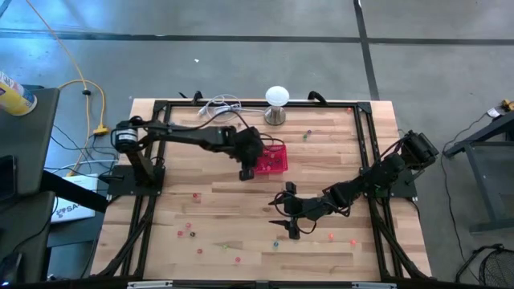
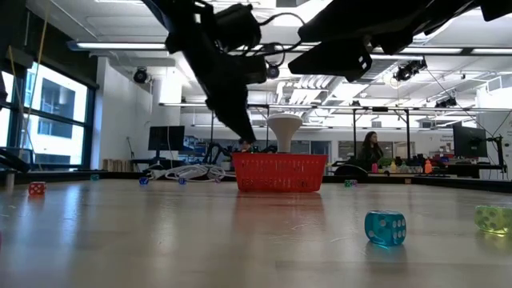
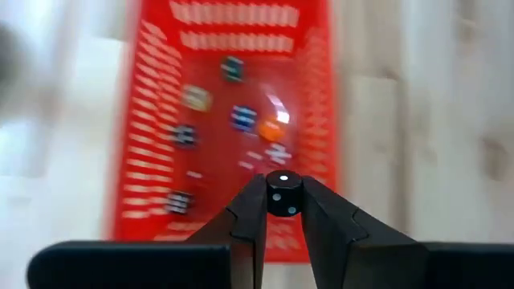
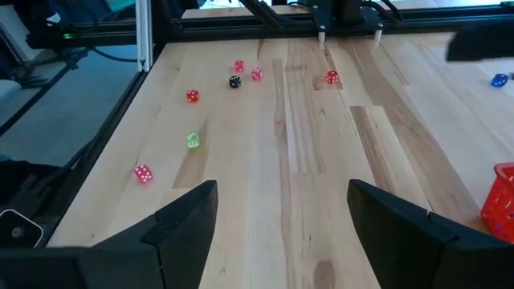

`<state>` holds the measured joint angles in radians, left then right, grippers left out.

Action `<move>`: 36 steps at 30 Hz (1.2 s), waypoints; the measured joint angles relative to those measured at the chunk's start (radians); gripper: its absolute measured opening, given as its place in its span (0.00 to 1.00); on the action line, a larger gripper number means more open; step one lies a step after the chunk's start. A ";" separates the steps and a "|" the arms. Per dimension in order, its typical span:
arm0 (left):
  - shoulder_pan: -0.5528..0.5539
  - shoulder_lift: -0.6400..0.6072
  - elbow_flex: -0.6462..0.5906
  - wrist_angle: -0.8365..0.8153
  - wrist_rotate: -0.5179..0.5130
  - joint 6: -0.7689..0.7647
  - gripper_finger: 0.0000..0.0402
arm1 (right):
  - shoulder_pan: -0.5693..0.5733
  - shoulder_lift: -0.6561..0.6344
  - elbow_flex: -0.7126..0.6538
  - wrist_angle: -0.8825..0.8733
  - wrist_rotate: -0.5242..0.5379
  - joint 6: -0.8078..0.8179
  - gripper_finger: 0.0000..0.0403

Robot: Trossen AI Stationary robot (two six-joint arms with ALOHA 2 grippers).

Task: Pick & Place Dice
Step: Put the top black dice into the bin

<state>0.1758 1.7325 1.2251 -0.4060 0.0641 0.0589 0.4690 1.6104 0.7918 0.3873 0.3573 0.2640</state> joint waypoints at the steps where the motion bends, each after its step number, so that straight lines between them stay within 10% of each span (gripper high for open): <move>1: -0.004 0.000 0.000 0.011 -0.039 -0.002 0.14 | 0.000 0.000 0.000 0.004 0.000 0.001 0.67; 13: -0.002 0.000 0.000 0.051 -0.046 -0.031 0.16 | 0.000 0.000 0.000 0.005 -0.024 0.002 0.67; 26: 0.005 0.000 0.000 0.032 -0.034 -0.102 0.44 | 0.000 0.000 0.000 -0.004 -0.019 0.001 0.67; 36: -0.003 0.000 0.000 0.034 -0.034 -0.024 0.48 | -0.049 0.000 0.000 -0.041 0.301 -0.124 0.67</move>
<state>0.1729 1.7325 1.2247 -0.3715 0.0299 0.0350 0.4202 1.6104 0.7918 0.3462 0.6581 0.1396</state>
